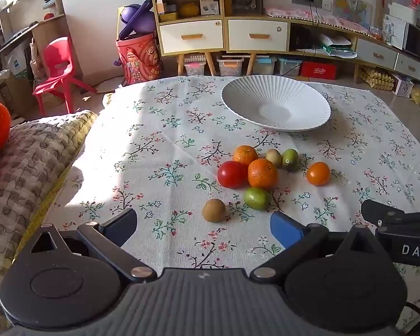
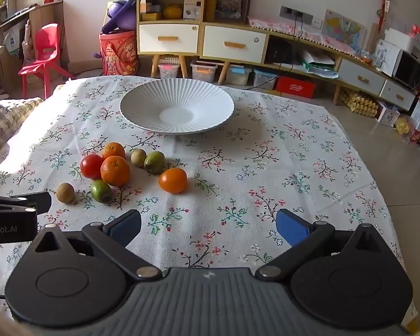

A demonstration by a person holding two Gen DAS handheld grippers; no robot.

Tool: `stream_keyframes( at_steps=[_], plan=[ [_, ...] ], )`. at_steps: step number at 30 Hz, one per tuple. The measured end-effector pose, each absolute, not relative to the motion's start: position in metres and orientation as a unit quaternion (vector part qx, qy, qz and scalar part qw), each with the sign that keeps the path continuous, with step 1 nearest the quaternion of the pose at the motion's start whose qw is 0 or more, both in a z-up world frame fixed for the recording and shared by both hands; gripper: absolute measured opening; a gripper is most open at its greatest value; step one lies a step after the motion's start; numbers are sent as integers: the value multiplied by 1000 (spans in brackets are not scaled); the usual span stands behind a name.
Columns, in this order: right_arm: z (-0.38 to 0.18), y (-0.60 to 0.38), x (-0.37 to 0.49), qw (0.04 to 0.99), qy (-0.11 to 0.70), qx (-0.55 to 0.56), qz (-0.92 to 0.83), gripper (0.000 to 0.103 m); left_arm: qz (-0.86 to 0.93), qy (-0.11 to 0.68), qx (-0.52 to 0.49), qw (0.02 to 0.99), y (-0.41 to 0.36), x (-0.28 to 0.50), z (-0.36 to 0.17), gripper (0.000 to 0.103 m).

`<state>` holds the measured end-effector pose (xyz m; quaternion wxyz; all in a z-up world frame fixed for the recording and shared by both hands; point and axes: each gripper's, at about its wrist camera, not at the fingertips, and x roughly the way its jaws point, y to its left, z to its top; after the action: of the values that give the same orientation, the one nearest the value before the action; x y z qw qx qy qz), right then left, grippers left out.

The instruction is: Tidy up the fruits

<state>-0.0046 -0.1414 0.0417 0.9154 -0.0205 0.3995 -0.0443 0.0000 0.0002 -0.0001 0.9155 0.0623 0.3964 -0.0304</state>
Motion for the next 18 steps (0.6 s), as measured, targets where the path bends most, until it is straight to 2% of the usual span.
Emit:
stream_keyframes(
  at_steps=[18],
  plan=[
    [46, -141, -6, 917, 397, -19, -46, 103, -31, 395, 64, 916, 0, 0, 1, 92]
  ],
)
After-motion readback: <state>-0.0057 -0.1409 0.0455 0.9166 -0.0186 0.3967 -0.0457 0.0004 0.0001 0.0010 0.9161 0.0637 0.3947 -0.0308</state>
